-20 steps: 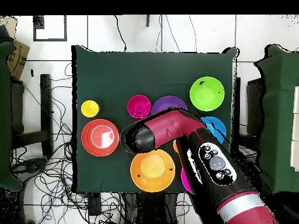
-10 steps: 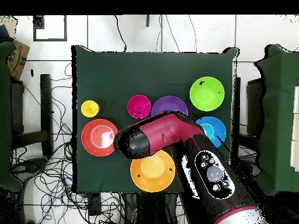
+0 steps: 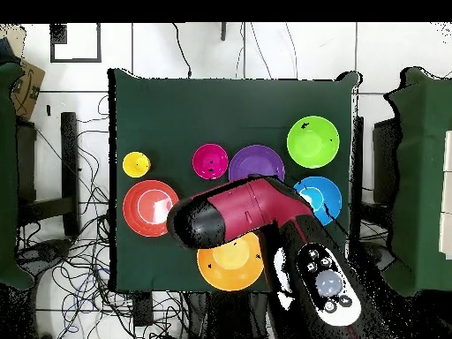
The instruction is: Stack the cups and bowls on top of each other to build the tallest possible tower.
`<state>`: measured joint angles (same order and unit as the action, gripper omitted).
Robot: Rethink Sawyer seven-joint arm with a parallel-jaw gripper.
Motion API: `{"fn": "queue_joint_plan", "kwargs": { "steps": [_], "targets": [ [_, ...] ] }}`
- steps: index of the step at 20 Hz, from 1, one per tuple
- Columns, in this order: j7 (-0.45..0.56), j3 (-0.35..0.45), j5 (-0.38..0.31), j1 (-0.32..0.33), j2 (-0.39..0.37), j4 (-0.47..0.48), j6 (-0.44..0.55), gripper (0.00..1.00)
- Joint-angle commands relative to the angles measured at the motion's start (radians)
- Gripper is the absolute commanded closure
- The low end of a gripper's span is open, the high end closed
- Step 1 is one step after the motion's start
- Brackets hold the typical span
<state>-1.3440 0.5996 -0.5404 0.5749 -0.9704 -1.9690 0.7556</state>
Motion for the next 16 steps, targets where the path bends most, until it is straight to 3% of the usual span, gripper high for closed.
{"fn": "queue_joint_plan", "kwargs": {
  "steps": [1, 10, 16],
  "targets": [
    [0.016, -0.013, 0.034, 0.021, -0.003, -0.034, 0.112, 0.0],
    [-0.073, -0.005, 0.063, -0.031, 0.106, -0.036, 0.015, 0.0],
    [-0.12, -0.027, 0.041, -0.07, 0.182, -0.038, -0.076, 0.0]
  ]
}}
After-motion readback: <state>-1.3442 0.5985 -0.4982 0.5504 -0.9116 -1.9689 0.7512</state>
